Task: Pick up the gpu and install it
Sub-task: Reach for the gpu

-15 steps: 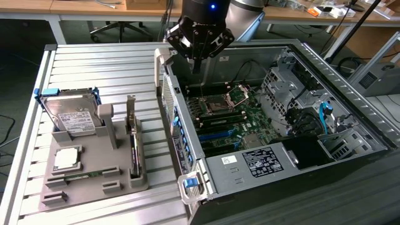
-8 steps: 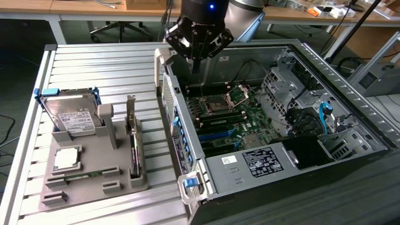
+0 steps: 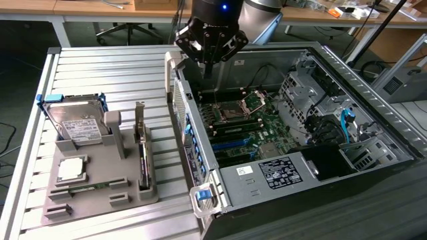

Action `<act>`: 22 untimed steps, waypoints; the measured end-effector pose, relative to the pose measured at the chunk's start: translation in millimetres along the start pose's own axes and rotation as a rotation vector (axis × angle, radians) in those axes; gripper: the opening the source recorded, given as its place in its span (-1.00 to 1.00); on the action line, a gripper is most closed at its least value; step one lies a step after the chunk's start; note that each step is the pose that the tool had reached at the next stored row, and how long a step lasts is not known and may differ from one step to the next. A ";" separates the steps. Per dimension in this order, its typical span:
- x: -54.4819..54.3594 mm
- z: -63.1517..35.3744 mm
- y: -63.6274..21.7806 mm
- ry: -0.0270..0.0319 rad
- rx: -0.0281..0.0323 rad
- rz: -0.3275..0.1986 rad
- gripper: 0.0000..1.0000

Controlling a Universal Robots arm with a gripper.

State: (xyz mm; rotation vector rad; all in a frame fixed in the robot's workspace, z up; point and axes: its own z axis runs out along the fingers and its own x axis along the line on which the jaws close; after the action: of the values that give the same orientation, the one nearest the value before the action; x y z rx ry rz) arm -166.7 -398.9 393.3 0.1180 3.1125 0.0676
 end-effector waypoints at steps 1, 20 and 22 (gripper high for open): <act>0.2 0.0 0.0 -0.0001 -0.0001 0.000 -0.79; 5.2 -0.1 -0.4 0.0000 -0.0001 0.000 -0.79; 6.2 -0.2 -0.5 0.0000 -0.0001 0.000 -0.79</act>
State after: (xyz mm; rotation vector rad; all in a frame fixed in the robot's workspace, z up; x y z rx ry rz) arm -172.9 -398.9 393.3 0.1180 3.1125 0.0676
